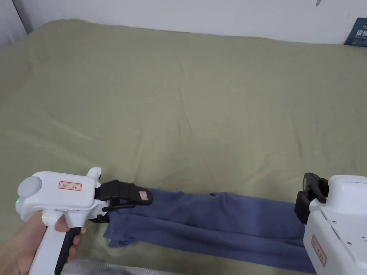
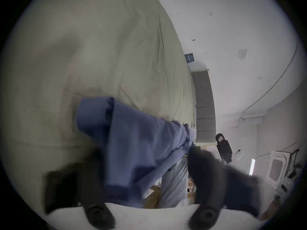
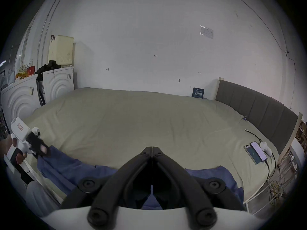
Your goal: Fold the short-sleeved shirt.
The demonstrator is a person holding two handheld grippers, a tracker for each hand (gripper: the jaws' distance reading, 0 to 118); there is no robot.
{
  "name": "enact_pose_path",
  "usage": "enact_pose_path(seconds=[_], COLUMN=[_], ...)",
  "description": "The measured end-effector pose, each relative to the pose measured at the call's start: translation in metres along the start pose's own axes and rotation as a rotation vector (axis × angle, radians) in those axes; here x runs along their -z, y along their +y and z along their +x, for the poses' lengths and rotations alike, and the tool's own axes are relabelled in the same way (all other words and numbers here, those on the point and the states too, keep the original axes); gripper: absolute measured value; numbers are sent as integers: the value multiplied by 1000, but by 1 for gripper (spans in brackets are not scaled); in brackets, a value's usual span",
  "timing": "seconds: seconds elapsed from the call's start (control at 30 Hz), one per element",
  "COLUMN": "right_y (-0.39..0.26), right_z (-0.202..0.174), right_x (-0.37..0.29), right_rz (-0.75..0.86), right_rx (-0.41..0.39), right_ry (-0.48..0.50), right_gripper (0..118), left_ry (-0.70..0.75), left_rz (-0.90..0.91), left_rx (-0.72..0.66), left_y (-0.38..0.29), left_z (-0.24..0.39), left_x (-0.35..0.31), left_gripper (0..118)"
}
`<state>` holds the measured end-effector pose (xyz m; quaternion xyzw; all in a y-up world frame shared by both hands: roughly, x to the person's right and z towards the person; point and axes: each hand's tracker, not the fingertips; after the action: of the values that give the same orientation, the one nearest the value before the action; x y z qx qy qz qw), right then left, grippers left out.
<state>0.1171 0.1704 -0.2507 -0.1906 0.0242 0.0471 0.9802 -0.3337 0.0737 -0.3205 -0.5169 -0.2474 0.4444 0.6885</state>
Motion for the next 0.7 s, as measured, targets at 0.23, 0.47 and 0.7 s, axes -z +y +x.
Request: enact_pose_path(seconds=[0.23,0.47,0.7], right_y=[8,14,17], right_z=[17,30,37], right_x=[-12,-12,-13], right_rz=[37,58,79], right_rx=[5,22,18], right_ry=[-6,5,18], right_gripper=[1,1,1], left_ry=[193,243,408], left_rz=[133,252,255], left_rx=[-22,-1,143], left_y=[-9,-13,-27], left_z=[9,29,83], left_x=[-11,-74,-90], left_gripper=[5,5,5])
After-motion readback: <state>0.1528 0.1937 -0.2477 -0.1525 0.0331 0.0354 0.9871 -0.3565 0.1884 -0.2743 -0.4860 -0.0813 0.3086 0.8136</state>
